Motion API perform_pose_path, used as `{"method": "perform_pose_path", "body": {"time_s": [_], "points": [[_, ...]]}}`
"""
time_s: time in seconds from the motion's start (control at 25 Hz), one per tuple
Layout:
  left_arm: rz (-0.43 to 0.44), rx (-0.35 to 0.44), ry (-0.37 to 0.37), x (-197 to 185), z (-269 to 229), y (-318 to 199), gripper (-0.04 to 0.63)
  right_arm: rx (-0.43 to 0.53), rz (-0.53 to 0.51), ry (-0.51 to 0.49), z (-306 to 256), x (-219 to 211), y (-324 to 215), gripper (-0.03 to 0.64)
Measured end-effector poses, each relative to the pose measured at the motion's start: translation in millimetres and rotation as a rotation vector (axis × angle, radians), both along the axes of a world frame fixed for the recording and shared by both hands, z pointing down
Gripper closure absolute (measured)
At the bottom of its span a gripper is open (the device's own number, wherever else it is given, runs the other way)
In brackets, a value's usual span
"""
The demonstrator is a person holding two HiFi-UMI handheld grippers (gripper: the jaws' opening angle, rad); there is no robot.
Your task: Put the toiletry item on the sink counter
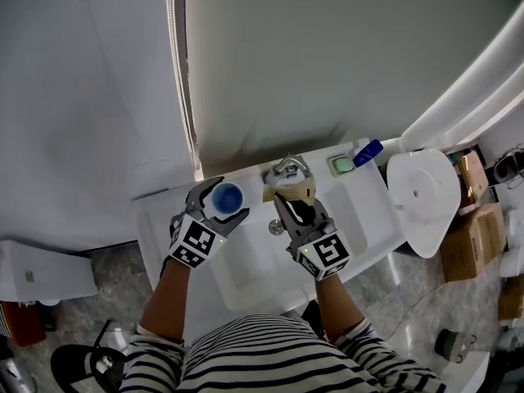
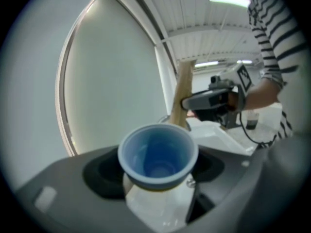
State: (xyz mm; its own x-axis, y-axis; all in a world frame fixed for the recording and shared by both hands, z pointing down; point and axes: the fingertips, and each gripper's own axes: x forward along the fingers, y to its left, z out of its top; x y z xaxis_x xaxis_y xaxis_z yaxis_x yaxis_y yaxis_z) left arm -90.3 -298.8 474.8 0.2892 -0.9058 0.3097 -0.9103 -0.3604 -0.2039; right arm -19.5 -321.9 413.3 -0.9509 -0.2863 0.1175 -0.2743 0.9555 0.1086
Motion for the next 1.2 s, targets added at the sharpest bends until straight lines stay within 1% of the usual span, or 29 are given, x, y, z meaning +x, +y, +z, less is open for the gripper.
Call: {"method": "perform_pose_path", "body": {"time_s": [0.24, 0.48, 0.84, 1.08, 1.2], "points": [[0.017, -0.048, -0.007, -11, 29, -22, 0.218, -0.011, -0.001, 0.003, 11, -16, -14, 0.589], [0.043, -0.093, -0.031, -13, 54, -35, 0.218, -0.036, 0.003, 0.013, 24, -25, -22, 0.589], [0.029, -0.151, 0.005, -24, 100, -54, 0.218, -0.074, 0.002, 0.024, 42, -39, -33, 0.589], [0.011, -0.192, 0.040, -31, 127, -59, 0.218, -0.087, -0.003, 0.037, 50, -47, -36, 0.589], [0.010, -0.207, 0.045, -32, 138, -59, 0.218, -0.092, -0.002, 0.043, 54, -49, -38, 0.589]]}}
